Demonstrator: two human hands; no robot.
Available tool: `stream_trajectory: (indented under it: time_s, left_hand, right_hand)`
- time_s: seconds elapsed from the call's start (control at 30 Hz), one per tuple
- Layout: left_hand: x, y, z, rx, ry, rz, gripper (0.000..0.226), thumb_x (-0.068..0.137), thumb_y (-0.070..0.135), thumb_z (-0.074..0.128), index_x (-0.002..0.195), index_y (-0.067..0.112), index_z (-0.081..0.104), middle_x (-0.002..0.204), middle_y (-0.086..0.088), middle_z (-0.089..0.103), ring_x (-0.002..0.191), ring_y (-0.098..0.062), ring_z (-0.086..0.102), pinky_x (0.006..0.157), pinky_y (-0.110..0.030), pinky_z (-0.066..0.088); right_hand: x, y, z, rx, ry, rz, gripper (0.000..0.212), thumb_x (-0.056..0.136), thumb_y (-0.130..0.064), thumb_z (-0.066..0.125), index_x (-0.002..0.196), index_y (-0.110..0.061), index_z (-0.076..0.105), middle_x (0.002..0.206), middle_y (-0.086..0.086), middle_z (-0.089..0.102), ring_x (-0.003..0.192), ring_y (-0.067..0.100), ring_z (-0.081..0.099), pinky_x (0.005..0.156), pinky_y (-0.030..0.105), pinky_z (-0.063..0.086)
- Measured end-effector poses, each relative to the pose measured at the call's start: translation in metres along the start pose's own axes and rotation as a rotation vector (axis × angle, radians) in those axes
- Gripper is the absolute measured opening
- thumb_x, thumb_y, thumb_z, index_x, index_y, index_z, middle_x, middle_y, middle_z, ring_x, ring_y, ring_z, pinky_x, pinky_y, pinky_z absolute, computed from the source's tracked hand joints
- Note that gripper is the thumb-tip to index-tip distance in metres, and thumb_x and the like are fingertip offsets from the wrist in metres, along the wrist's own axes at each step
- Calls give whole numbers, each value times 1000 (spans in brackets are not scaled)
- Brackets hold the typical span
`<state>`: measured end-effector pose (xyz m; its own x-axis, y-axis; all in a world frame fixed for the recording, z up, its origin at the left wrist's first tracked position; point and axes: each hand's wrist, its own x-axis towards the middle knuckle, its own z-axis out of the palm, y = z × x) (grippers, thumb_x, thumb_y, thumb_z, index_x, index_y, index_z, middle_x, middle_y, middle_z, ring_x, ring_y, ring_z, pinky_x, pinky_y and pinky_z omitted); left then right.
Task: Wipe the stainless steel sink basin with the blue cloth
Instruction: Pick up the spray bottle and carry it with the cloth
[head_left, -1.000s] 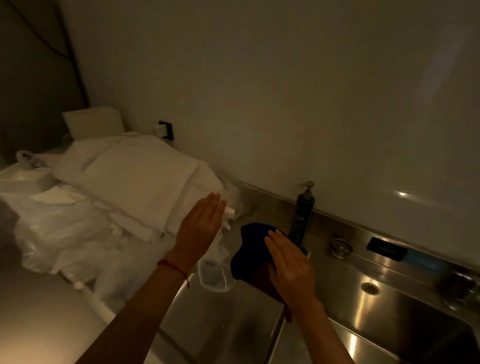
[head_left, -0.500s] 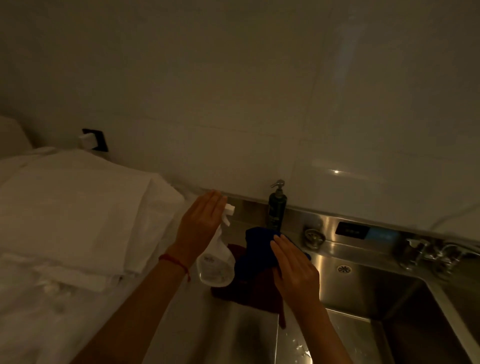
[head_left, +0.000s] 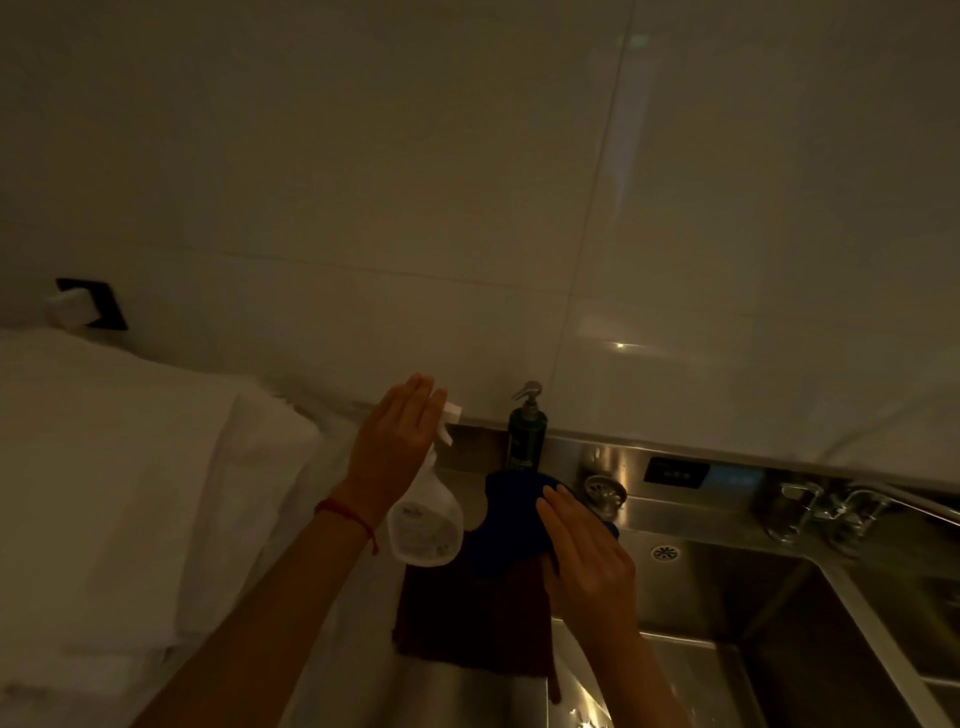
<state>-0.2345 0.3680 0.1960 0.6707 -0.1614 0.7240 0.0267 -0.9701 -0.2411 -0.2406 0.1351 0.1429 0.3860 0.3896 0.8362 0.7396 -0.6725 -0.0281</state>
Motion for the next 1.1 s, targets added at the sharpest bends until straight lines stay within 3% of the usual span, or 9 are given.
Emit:
stream_trajectory:
  time_s: [0.1,0.5,0.67,0.77,1.1]
  left_hand:
    - [10,-3,15,-7,-5,4,49,50,-4,91,96,-4,75,99,-22,73,90,-33,73,73,-44,59]
    - [43,-14,70,-32,-39,9,55,46,-4,92,98,-4,74,101,-22,73,91,-33,73,74,-45,59]
    - [54,-9,87,-45,-54,11,56,44,-7,90,97,-4,75,100,-22,73,91,-33,73,74,-44,59]
    - [61,-5,98,-55,-61,9,56,43,-6,91,97,-3,75,99,-21,74,90,-32,73,74,-42,60]
    - [66,15,127,-82,-121,7,56,40,-7,92,94,-3,76,98,-22,74,89,-33,73,73,-44,59]
  right_hand:
    - [5,5,10,20,-54,-3,49,46,8,86,92,4,71,98,18,70,92,29,68,72,38,58]
    - [24,24,47,63,-88,10,52,46,9,86,95,5,69,101,19,69,96,30,66,73,39,58]
    - [26,31,62,54,-78,29,43,54,8,83,95,4,70,102,18,69,97,29,66,71,39,59]
    - [21,37,67,14,-42,25,25,74,-1,61,97,4,69,104,17,68,98,29,65,74,38,58]
    - [10,51,74,6,-47,66,29,75,-8,55,98,3,68,104,18,68,99,28,65,77,39,57]
